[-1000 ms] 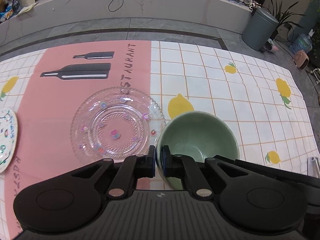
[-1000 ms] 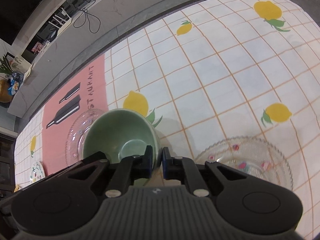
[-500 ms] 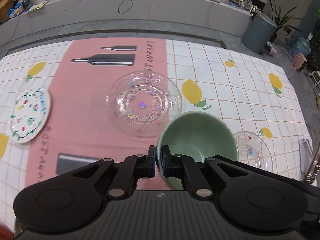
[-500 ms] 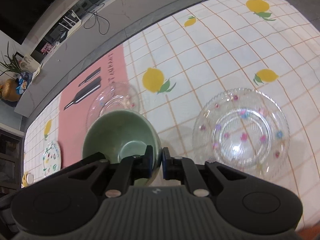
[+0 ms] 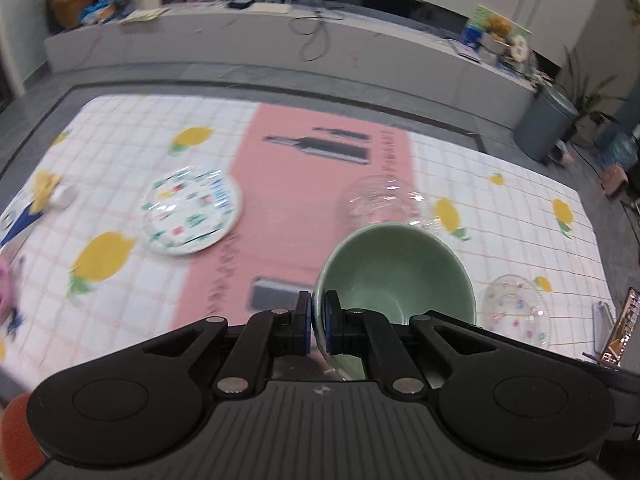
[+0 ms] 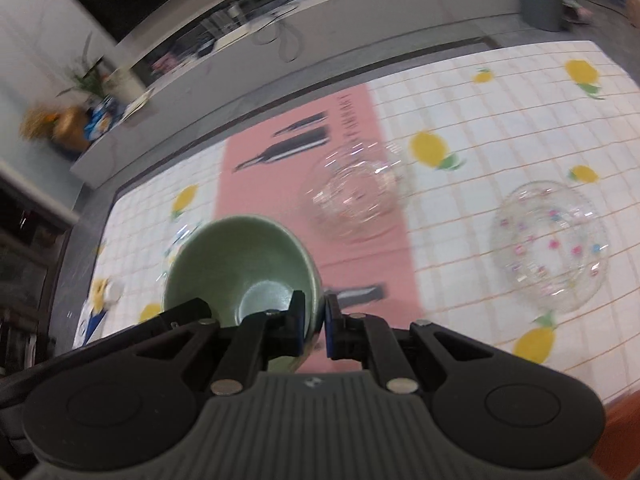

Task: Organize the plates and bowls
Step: 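Lift the green bowl and carry it over the stacked steel bowls, then lower the green bowl into the stacked steel bowls and open the right gripper, then lift the right gripper away from the bowl stack, then move the right gripper to a clear pink-dotted glass plate and grasp its rim, then carry the glass plate beside the bowl stack, lower it, open the right gripper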

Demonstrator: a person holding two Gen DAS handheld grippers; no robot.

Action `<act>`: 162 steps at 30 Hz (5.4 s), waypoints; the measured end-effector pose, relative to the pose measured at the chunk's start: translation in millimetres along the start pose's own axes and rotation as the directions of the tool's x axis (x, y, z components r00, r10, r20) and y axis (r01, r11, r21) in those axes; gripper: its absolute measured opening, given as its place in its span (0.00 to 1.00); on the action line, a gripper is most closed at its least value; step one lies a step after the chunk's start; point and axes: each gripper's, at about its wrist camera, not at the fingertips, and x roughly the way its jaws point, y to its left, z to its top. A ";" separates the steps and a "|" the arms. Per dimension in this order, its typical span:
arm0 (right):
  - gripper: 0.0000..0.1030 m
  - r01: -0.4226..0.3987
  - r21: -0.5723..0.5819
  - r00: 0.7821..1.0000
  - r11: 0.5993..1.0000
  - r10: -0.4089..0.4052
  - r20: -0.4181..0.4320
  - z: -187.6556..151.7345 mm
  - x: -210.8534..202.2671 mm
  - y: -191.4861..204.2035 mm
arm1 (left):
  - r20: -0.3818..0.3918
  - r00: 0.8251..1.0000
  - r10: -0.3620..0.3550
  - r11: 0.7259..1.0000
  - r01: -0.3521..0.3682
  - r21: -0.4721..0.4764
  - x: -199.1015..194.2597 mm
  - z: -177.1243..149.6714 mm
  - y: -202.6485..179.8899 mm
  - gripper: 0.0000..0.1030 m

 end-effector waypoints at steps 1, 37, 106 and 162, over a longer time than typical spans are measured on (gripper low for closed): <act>0.07 -0.008 -0.017 1.000 1.000 0.008 -0.013 -5.9 1.6 8.2 | -0.007 1.000 0.006 1.000 -0.006 -0.019 -2.5 -3.0 10.0 0.06; 0.10 0.017 -0.114 0.974 0.993 -0.042 -0.221 -70.6 68.9 30.5 | -0.229 0.973 -0.015 0.999 0.005 -0.047 40.1 -58.3 72.2 0.08; 0.42 0.252 0.226 0.965 0.941 -0.263 0.019 43.7 5.5 -253.0 | -0.027 0.936 -0.350 0.937 0.350 0.001 96.7 -56.8 -129.7 0.23; 0.13 0.125 0.356 0.992 0.926 -0.122 -0.032 33.3 36.1 -288.1 | -0.011 0.967 -0.256 0.967 0.256 -0.006 145.1 -59.5 -148.0 0.10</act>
